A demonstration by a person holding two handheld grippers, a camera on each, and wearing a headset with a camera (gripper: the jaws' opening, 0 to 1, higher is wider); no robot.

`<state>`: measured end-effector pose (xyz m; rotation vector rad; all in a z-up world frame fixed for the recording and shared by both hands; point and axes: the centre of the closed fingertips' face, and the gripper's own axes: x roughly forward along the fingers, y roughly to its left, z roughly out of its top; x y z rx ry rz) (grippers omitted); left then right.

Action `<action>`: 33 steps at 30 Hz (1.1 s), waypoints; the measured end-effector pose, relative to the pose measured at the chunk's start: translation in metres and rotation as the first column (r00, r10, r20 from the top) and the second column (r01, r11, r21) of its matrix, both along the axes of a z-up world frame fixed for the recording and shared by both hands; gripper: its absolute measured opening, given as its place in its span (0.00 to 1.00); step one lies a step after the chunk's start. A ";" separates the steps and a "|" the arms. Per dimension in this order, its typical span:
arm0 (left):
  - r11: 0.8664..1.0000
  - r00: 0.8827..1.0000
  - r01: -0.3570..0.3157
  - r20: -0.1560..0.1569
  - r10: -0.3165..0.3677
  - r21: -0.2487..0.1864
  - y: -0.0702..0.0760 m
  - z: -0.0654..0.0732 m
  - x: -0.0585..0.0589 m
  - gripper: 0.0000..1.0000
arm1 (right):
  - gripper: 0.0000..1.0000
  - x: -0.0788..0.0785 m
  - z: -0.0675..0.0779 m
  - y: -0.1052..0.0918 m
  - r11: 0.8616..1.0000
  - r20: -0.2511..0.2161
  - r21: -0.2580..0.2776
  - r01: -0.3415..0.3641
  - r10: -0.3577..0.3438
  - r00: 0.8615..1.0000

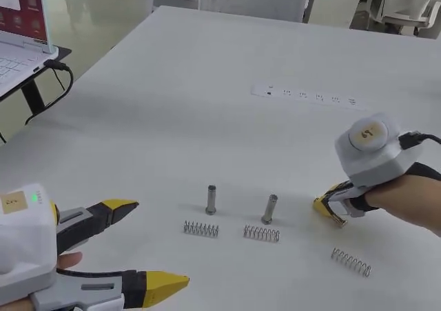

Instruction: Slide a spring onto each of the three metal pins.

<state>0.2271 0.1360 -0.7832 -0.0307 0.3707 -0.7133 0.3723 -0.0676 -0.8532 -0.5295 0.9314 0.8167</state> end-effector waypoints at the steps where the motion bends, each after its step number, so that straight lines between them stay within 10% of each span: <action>1: 1.000 1.000 0.000 0.000 0.000 0.000 0.000 0.000 0.000 0.80 | 0.06 0.000 0.000 0.000 1.000 -0.001 -0.003 0.003 -0.003 1.000; 33: 1.000 1.000 0.026 0.006 -0.026 0.009 -0.004 0.001 -0.002 0.79 | 0.06 -0.013 0.034 -0.008 0.998 0.067 0.042 0.039 -0.042 0.997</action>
